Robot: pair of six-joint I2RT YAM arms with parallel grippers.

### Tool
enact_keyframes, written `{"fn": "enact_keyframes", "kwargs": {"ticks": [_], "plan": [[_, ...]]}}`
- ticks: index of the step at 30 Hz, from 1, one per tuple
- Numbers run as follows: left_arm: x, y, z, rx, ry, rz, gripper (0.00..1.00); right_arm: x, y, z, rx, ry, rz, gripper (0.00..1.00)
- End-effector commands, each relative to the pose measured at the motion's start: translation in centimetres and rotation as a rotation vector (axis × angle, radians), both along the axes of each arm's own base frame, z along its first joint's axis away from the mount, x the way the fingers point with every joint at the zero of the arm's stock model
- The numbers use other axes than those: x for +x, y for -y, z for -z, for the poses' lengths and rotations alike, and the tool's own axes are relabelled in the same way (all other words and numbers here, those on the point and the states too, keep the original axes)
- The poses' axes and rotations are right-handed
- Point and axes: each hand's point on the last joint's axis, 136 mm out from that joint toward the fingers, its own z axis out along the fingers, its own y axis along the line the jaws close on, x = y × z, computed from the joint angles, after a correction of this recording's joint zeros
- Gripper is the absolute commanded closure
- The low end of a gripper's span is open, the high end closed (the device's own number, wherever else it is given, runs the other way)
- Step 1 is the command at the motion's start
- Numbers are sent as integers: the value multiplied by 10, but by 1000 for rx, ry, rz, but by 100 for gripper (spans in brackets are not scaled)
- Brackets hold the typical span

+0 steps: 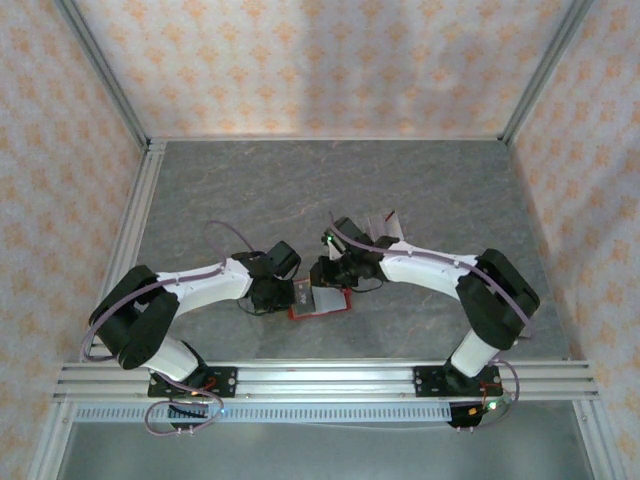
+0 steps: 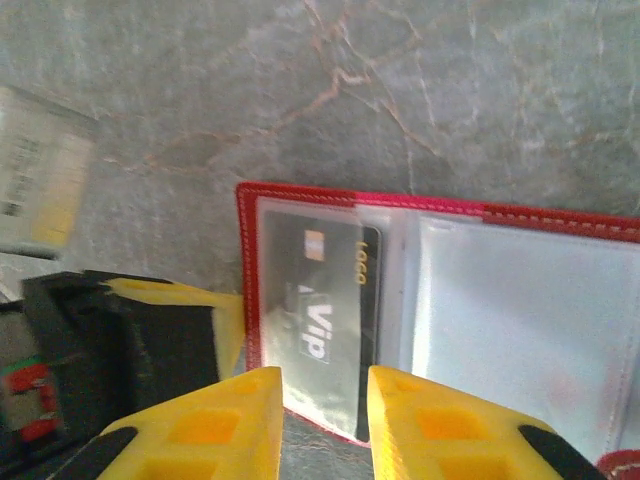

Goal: Put the credit cards into the card holder
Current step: Insert the credit card into the card slot, then flip over the card slot in the card holder.

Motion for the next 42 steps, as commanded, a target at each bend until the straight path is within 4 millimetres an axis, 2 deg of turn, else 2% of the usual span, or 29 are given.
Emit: {"fn": "enact_keyframes", "kwargs": {"ticks": [1,4,10,14,16,18,25,32,37,42], "plan": [[6,6,-6,-30,45,9,95,5,19,-7,-125,57,-31,74],[10,9,-18,-43,64,15,94,9,27,-2,-221,70,-78,73],[16,19,-34,-87,87,22,91,17,40,10,-355,94,-130,64],[16,14,-38,-66,91,0,92,19,43,20,-407,86,-158,64],[13,0,-37,-8,83,-28,92,19,44,25,-420,82,-161,64],[12,-2,-36,-5,87,-33,90,19,44,28,-424,76,-159,64],[17,19,-37,-85,94,-1,87,19,48,36,-448,77,-166,60],[20,33,-25,-92,73,15,87,23,40,42,-429,79,-172,60],[20,38,-19,-88,68,15,88,21,48,55,-473,74,-173,60],[18,37,-13,-81,59,11,88,12,56,73,-509,48,-178,60]]}}
